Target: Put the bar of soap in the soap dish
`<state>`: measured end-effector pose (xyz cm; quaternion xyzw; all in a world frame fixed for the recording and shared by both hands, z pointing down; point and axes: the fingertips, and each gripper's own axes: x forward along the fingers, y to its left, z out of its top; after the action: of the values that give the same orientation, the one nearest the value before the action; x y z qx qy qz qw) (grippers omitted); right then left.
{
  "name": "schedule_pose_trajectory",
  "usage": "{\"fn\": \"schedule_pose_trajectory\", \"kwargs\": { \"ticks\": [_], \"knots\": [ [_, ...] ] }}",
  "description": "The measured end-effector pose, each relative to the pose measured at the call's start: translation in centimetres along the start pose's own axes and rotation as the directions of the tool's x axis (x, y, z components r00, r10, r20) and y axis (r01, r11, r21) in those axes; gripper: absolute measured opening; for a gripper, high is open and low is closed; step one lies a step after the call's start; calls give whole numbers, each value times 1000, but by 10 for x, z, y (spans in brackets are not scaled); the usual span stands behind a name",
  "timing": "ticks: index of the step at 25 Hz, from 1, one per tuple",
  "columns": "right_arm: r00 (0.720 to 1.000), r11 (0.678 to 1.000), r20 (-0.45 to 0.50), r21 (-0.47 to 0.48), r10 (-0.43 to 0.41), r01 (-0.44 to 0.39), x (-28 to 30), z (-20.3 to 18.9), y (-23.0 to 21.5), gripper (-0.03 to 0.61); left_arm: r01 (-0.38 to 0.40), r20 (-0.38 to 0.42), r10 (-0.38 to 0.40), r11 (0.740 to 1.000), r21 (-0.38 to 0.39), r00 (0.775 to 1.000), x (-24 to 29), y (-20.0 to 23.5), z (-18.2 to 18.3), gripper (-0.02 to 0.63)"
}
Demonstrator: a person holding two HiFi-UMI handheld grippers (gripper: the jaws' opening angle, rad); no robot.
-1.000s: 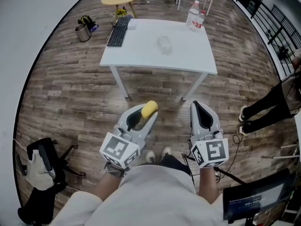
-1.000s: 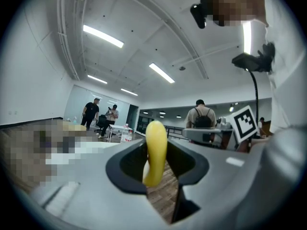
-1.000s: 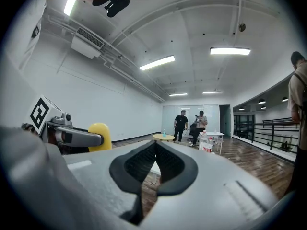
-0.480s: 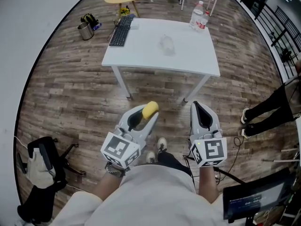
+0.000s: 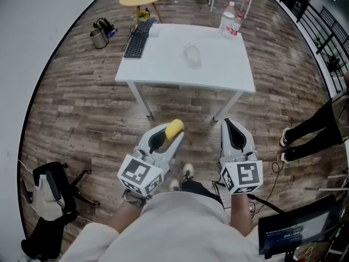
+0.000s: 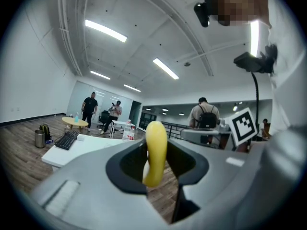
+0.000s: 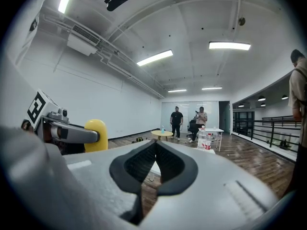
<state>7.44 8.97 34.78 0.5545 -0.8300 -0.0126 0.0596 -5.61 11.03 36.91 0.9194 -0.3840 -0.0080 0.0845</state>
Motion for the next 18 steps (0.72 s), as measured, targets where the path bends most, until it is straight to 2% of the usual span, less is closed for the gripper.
{"fn": "schedule_pose_trajectory", "kwargs": {
  "ticks": [18],
  "knots": [
    [998,998,11,23,58,-58,42,-4,-32,2,-19,-12,19,1000,5,1000,51,10,3,132]
  ]
}}
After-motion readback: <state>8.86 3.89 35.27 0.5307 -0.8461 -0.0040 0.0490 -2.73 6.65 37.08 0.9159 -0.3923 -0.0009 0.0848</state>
